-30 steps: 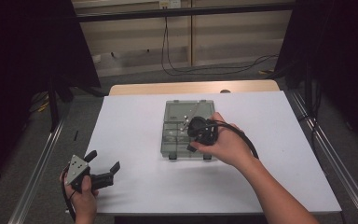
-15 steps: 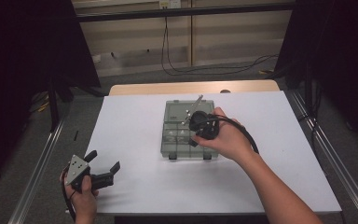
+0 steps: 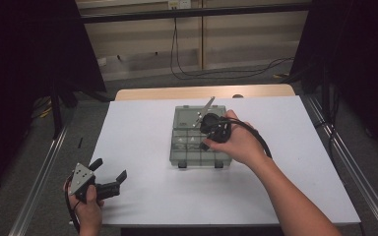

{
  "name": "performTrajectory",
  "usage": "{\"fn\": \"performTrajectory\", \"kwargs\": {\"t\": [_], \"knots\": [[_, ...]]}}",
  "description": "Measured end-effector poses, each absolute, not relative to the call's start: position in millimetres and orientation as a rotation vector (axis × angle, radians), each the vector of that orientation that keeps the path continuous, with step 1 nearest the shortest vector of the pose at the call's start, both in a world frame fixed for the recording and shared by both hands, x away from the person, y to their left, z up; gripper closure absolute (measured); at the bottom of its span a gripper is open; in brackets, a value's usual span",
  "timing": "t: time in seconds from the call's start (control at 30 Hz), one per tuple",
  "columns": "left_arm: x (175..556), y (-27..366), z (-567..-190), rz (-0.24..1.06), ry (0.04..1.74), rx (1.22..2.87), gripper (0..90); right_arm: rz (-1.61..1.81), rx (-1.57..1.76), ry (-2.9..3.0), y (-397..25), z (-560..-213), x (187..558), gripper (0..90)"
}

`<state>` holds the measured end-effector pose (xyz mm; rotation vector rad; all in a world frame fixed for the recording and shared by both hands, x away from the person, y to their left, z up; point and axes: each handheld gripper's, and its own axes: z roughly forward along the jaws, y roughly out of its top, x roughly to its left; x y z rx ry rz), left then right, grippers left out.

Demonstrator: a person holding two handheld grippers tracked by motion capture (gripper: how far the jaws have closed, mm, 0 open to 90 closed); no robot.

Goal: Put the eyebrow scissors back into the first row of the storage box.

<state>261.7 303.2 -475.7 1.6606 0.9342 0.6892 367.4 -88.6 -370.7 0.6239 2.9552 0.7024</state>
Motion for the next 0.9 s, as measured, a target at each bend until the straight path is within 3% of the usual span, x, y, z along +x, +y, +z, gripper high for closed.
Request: {"fn": "performTrajectory", "kwargs": {"t": [0.9], "knots": [[261,303,-476,0.69,0.933,1.663,0.3,0.672,0.653,2.934,-95,-376,394,89.6]]}}
